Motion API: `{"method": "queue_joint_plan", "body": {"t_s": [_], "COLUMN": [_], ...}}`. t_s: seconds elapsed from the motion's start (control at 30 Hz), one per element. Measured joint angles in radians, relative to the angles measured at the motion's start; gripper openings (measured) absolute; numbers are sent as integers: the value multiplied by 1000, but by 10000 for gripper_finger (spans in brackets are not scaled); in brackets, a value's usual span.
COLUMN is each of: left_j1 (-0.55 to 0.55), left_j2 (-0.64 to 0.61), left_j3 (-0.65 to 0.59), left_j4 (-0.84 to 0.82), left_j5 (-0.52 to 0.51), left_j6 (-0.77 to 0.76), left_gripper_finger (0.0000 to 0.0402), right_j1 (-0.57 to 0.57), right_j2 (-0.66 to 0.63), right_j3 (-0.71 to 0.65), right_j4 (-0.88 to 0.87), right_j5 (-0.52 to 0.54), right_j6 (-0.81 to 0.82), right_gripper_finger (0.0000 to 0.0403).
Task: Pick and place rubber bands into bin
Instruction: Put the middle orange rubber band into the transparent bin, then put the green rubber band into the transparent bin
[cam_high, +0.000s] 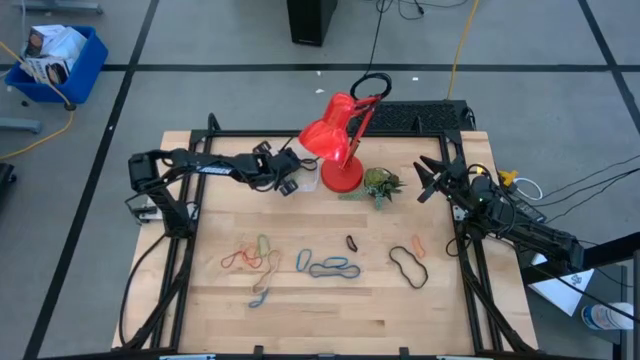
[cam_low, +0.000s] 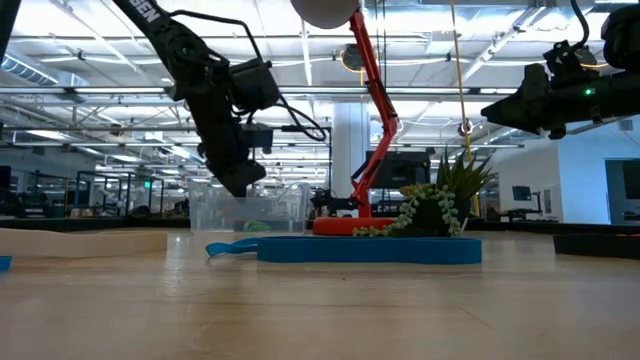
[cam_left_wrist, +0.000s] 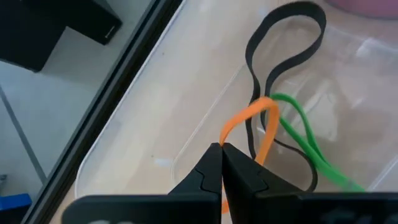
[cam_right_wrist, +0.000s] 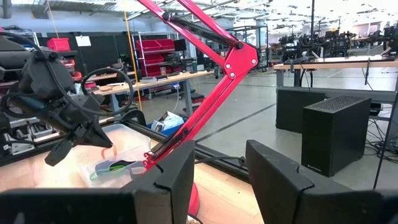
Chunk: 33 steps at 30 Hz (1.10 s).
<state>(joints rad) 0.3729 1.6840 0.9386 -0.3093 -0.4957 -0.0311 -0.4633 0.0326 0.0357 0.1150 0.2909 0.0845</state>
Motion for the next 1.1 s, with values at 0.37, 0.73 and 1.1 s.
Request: {"method": "queue_joint_plan", "body": {"t_s": [0.37,0.73,1.1], "left_j1": [-2,-2,-22], "left_j2": [0,0,-96], "left_j3": [0,0,-1], "left_j4": [27,27,-4], "left_j5": [0,0,1], "left_j6": [0,-54,60], "left_gripper_finger": [46,115,159], "right_j1": [0,0,0], "right_j2": [0,0,0], "right_j3": [0,0,0], "right_j4": [0,0,0], "right_j5": [0,0,0], "right_j6": [0,0,0], "right_gripper_finger": [141,141,141]}}
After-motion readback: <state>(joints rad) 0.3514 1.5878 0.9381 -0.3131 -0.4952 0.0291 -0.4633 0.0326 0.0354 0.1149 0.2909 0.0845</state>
